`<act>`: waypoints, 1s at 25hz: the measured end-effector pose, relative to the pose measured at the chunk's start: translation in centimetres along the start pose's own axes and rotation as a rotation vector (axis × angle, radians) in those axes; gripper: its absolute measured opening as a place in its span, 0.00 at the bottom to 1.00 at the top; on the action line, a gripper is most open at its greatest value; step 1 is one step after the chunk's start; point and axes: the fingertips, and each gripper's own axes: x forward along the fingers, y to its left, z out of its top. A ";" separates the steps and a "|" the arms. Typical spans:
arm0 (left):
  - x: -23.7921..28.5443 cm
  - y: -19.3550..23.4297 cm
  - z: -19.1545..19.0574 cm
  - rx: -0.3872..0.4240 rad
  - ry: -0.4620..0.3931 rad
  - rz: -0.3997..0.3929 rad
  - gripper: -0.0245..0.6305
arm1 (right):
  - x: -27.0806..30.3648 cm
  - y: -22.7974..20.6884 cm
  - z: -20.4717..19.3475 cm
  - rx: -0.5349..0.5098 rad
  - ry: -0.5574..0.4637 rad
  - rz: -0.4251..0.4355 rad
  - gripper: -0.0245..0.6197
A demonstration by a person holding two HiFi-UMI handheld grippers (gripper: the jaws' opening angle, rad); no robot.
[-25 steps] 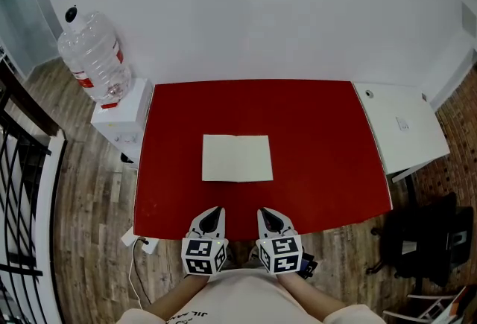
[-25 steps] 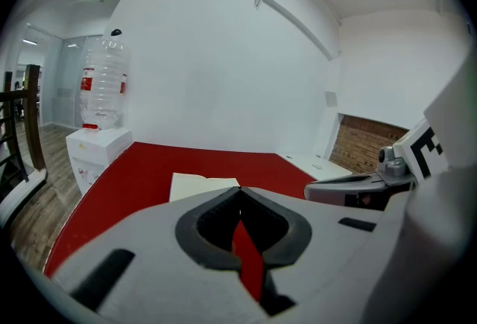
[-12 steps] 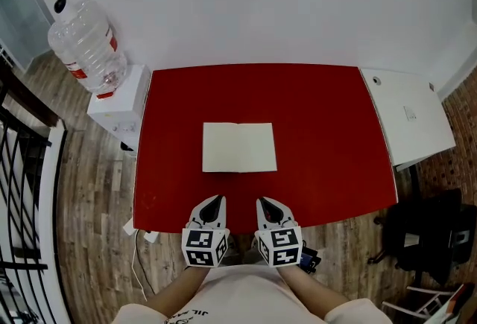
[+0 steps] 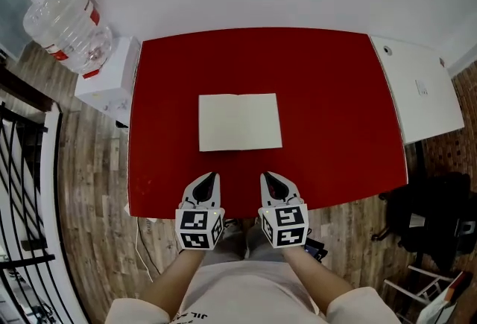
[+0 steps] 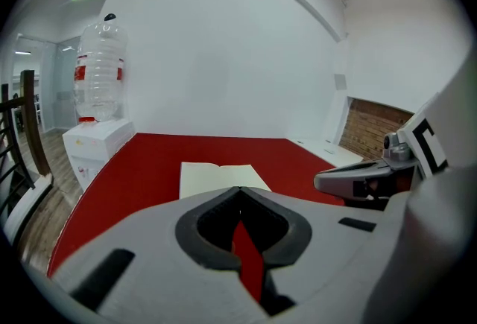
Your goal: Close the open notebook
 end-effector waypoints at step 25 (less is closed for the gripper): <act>9.7 9.9 -5.4 -0.030 0.131 0.154 0.20 | 8.4 1.3 -3.9 -0.046 0.093 0.042 0.05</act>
